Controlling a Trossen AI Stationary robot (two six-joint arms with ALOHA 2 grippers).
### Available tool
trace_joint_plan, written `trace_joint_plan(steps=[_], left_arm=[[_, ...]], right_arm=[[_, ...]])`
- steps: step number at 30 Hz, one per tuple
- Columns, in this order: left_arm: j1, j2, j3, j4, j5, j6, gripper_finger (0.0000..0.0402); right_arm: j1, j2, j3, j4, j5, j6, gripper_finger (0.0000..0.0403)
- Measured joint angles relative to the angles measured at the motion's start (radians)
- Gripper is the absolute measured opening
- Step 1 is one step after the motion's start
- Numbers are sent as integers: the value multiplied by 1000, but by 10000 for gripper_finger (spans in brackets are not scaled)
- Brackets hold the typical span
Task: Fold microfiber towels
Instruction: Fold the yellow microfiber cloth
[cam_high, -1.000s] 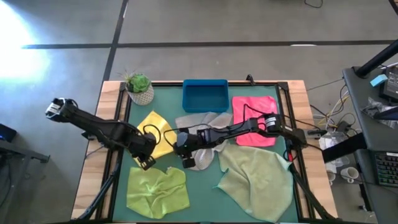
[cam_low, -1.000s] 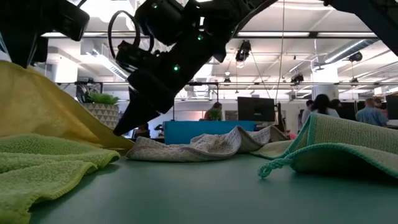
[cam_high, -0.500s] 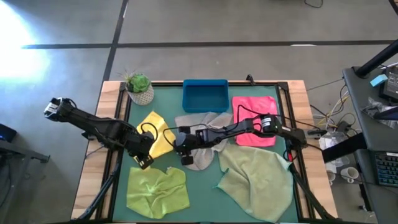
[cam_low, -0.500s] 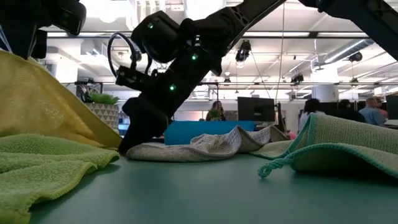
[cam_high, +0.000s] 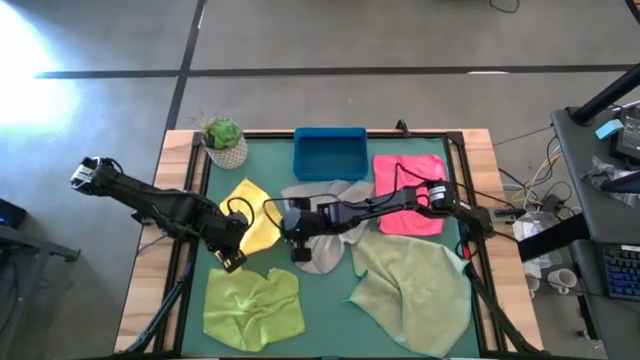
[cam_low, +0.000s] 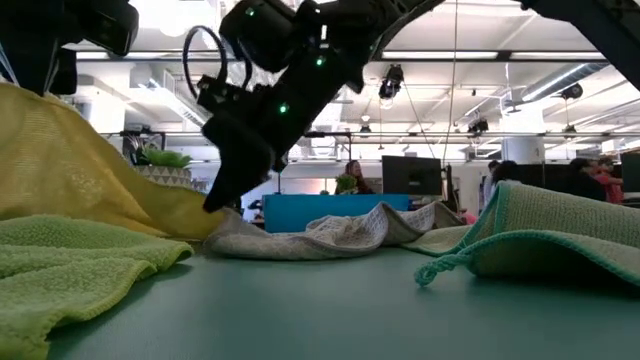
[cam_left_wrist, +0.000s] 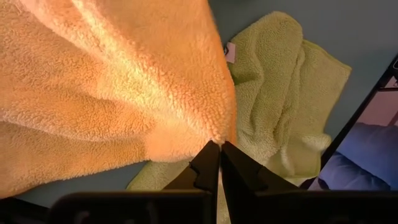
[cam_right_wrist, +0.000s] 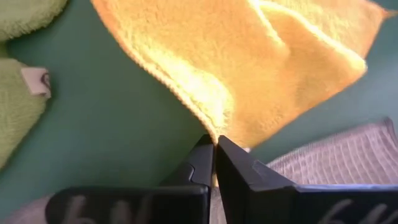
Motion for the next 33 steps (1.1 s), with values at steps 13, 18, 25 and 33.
trace_joint_plan(steps=[13, 18, 25, 33], left_arm=[[0, 0, 15, -1, 9, 143, 0], [2, 0, 67, -3, 18, 225, 0], [2, 4, 176, -113, 21, 289, 0], [3, 19, 319, -336, 25, 416, 0]], right_arm=[[29, -197, -1, -153, 4, 209, 9], [38, -282, -1, -173, 59, 275, 8], [70, -373, -1, -187, 82, 354, 8], [122, -406, 48, -188, 152, 381, 8]])
